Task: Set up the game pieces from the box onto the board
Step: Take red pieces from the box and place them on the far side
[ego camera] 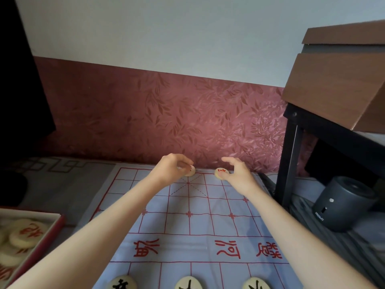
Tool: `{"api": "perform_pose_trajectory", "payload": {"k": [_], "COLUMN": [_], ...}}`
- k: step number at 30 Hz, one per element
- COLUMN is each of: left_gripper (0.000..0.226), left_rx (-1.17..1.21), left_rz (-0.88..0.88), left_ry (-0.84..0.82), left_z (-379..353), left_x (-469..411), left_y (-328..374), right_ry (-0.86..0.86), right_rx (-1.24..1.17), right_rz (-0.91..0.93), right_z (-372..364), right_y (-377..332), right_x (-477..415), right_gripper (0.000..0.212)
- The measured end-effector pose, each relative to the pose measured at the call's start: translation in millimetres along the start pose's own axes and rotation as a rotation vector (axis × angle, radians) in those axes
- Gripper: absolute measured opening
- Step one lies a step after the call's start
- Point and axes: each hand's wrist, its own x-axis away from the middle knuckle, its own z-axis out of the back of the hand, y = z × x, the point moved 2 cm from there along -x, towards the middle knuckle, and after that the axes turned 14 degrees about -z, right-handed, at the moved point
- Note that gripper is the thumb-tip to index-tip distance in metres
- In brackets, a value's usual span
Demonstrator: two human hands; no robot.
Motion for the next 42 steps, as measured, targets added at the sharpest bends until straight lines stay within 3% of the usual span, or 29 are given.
{"api": "perform_pose_trajectory", "payload": {"k": [11, 29, 35, 42], "left_gripper": [0.021, 0.021, 0.023, 0.036], "left_rx": [-0.077, -0.26, -0.34, -0.418], "left_rz": [0.029, 0.191, 0.213, 0.199], "left_ry": [0.058, 0.182, 0.11, 0.178], "left_z": [55, 201, 193, 172], "left_x": [62, 267, 301, 301], "left_y": [18, -4, 7, 8], "right_ry": [-0.239, -0.535, -0.531, -0.529], "right_rx": [-0.063, 0.021, 0.083, 0.101], "right_rz": [0.121, 0.361, 0.406, 0.302], "right_z": [-19, -125, -162, -189], "right_y": [-63, -175, -200, -206], "right_x": [73, 201, 218, 213], "right_gripper": [0.034, 0.032, 0.037, 0.045]}}
